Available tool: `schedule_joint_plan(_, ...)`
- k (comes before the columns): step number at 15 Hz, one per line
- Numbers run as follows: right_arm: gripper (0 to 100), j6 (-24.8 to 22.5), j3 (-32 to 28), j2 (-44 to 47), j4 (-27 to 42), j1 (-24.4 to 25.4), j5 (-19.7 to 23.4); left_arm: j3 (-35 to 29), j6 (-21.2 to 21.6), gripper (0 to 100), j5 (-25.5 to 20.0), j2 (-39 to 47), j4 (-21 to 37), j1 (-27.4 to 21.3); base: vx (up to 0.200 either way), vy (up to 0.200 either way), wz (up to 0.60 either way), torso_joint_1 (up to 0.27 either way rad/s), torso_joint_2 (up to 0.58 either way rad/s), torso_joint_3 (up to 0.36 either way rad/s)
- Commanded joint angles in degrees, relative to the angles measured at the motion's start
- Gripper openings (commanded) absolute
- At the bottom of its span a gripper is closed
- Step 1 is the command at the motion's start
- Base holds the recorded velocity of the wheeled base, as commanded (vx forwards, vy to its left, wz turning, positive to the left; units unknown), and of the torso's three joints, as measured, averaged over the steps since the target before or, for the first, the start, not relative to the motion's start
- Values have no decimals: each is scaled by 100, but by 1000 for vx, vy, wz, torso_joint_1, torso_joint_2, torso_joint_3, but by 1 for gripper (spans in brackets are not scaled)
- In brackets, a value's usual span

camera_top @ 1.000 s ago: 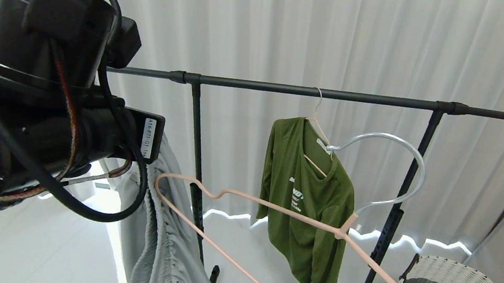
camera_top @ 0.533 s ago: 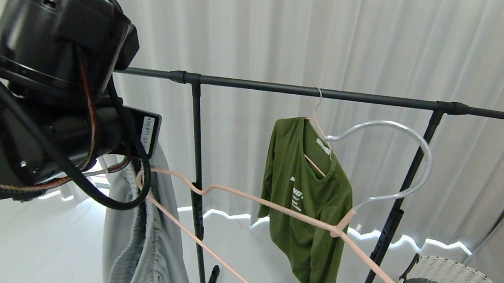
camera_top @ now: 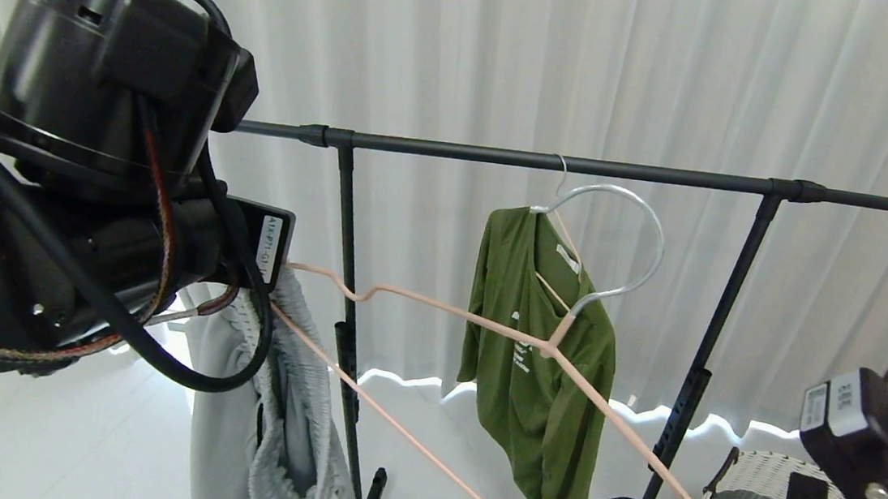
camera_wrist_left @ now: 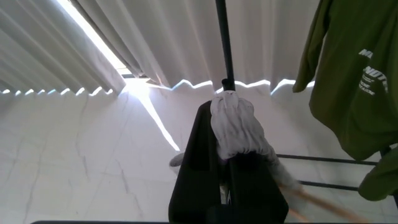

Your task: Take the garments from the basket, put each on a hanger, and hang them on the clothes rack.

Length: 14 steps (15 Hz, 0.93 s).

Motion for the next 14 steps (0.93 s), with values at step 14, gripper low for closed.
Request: schedule_joint_plan(14,0,27,-318,1525,-974,-338,18,-171,-1005,0,-7,31,-4,-1950,0,0,0,0,0,0)
